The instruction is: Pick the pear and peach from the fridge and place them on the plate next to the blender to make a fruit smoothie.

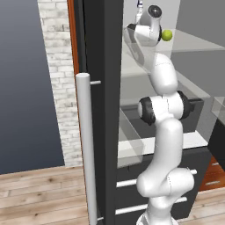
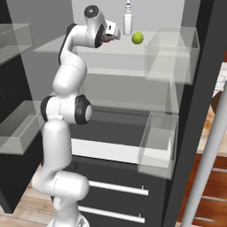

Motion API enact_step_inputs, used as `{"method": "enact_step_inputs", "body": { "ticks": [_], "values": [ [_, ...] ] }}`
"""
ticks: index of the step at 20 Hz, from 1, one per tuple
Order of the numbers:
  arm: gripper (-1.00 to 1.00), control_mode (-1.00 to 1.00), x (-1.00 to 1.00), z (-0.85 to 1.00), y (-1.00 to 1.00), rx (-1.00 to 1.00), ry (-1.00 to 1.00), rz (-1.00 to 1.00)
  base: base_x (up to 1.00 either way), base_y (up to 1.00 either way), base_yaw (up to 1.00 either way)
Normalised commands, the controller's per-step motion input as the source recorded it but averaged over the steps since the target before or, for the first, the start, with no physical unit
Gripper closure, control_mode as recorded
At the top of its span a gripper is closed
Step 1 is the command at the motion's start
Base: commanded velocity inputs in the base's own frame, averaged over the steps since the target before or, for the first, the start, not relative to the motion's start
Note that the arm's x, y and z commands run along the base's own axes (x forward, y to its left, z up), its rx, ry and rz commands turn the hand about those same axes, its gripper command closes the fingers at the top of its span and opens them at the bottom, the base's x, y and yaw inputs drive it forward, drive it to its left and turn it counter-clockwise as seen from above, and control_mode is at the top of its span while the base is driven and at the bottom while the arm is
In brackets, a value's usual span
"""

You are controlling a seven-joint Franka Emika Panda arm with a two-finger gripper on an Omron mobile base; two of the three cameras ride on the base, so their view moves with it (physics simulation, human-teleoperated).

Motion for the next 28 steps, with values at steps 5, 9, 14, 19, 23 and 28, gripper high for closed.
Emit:
{"method": "enact_step_inputs", "body": {
  "ticks": [5,9,14,19,23,28],
  "values": [
    [1.00,-1.00,0.00,-0.10,-0.05,0.00,0.00,0.00,0.00,0.00,0.00],
    [1.00,-1.00,-0.11,0.00,0.00,0.00,0.00,0.00,0.00,0.00,0.00],
    [1.00,-1.00,-0.82,-0.13,-0.07,0.01,-0.08,0.00,0.00,0.00,0.00],
    [1.00,-1.00,-1.00,-0.45,-0.09,0.01,-0.32,0.00,0.00,0.00,0.00],
    [1.00,-1.00,-1.00,-0.62,-0.25,0.05,-0.41,0.00,0.00,0.00,0.00],
    [1.00,-1.00,-1.00,0.02,-0.17,0.16,-0.27,0.00,0.00,0.00,0.00]
  ]
}}
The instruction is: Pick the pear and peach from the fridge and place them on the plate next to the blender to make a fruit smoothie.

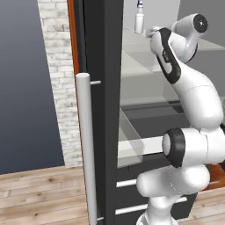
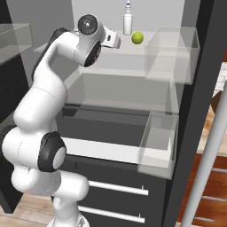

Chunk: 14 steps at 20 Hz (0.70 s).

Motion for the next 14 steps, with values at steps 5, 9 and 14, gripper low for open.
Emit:
{"method": "enact_step_inputs", "body": {
  "ticks": [5,9,14],
  "values": [
    [1.00,-1.00,-1.00,0.59,0.00,0.07,0.00,0.02,0.00,0.00,0.00],
    [1.00,-1.00,-1.00,0.18,-0.03,0.00,0.05,0.02,0.00,0.00,0.00],
    [1.00,-1.00,-1.00,-0.83,-0.06,-0.18,0.38,0.03,0.00,0.00,0.00]
  ]
}}
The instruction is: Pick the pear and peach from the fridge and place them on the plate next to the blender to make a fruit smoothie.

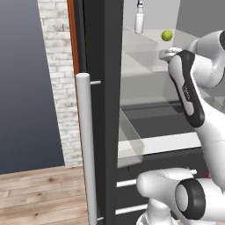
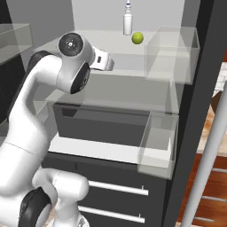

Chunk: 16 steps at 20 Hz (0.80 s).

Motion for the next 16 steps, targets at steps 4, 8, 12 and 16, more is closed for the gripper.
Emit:
{"method": "enact_step_inputs", "body": {
  "ticks": [4,8,12,16],
  "values": [
    [1.00,-1.00,-1.00,-1.00,0.00,-0.28,0.43,0.01,0.00,0.00,0.00],
    [1.00,-1.00,-1.00,-1.00,0.00,-0.26,0.39,0.04,0.00,0.00,0.00],
    [1.00,-1.00,-0.68,-0.76,0.00,-0.04,0.02,0.08,0.00,0.00,0.00],
    [1.00,-1.00,0.00,-0.04,0.00,0.00,0.00,0.01,0.00,0.00,0.00]
  ]
}}
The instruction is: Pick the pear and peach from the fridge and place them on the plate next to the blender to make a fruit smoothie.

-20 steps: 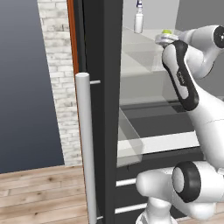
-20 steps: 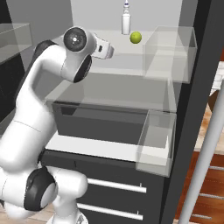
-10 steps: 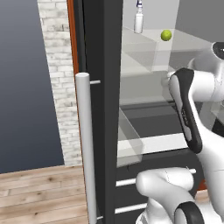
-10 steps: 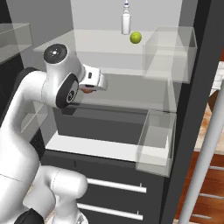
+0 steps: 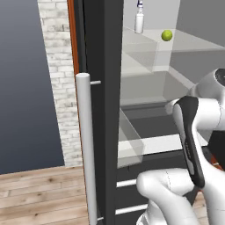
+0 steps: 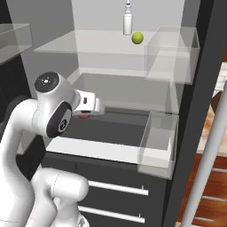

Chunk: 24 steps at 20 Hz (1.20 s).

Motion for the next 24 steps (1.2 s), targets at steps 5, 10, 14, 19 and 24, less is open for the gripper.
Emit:
{"method": "enact_step_inputs", "body": {
  "ticks": [5,10,14,19,24],
  "values": [
    [1.00,1.00,-0.13,-0.02,0.00,0.00,0.01,0.00,-0.30,-0.04,0.00],
    [1.00,1.00,0.00,0.00,0.00,0.00,0.00,0.00,-1.00,-0.34,0.00],
    [1.00,1.00,0.00,0.00,0.00,0.00,0.00,0.00,-0.91,-0.24,0.06],
    [1.00,1.00,0.00,0.00,0.00,0.00,0.00,0.00,-0.67,0.00,0.58],
    [1.00,1.00,0.00,0.00,0.00,0.00,0.00,0.00,-0.60,0.00,0.66]
  ]
}}
